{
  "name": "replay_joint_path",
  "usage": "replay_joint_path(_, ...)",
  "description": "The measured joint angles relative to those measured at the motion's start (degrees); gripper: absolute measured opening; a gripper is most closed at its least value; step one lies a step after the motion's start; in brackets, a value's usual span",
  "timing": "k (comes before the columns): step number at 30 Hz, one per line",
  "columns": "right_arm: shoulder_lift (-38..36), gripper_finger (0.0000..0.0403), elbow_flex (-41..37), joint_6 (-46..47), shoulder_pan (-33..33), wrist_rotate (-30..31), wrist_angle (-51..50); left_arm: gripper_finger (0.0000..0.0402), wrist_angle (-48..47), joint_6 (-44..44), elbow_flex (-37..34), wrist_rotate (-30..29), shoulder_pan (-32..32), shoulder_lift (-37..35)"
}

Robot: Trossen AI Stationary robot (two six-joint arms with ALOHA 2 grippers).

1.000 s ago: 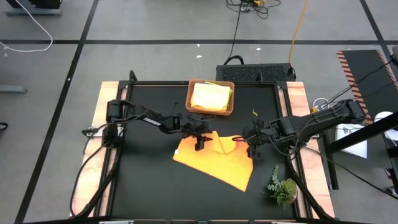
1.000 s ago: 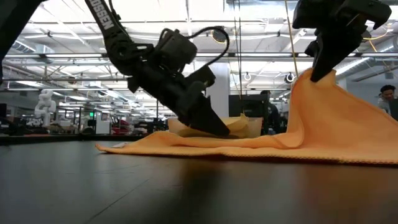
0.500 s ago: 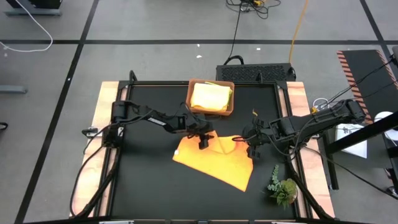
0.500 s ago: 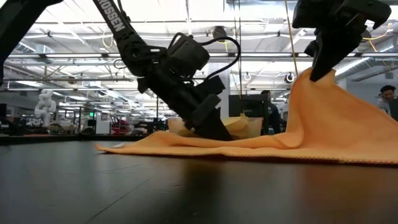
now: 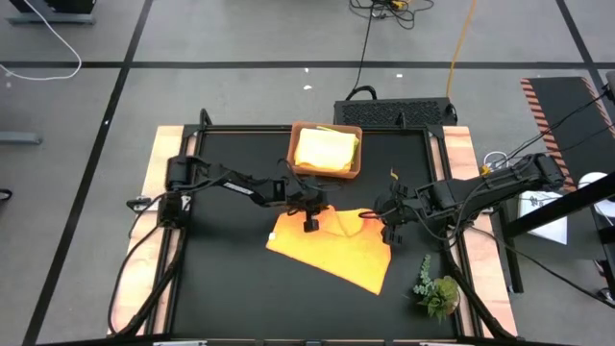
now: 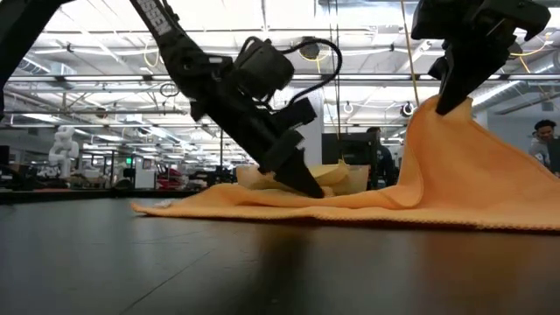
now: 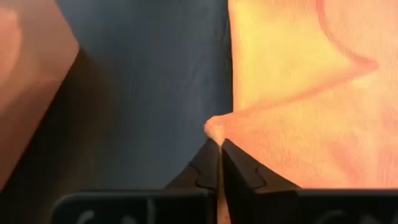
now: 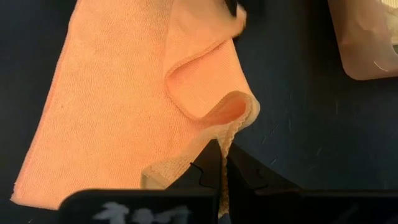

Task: Fold microfiber towels
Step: Fold the orange microfiber towel

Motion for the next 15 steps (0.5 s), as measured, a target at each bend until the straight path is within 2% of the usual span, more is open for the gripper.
replay_joint_path(3,0.00,0.0000,0.00,0.02,0.00,0.00,-0.35,0.0019,-1.34,0.06,0.06,-0.21,-0.09,-2.77)
replay_joint_path(9,0.02,0.0000,-0.04,0.09,0.00,-0.04,-1.00,0.0006,-9.50,1.40,0.00,-1.26,-2.02,-10.54)
replay_joint_path(13,0.02,0.0000,-0.04,0.85,0.04,-0.22,-1.16,0.0009,-16.12,2.91,0.00,-8.78,-4.81,-16.63)
replay_joint_path(15,0.03,0.0000,-0.07,3.12,0.08,-2.95,0.16,0.0005,-19.53,2.72,0.02,-12.38,-6.34,-19.52)
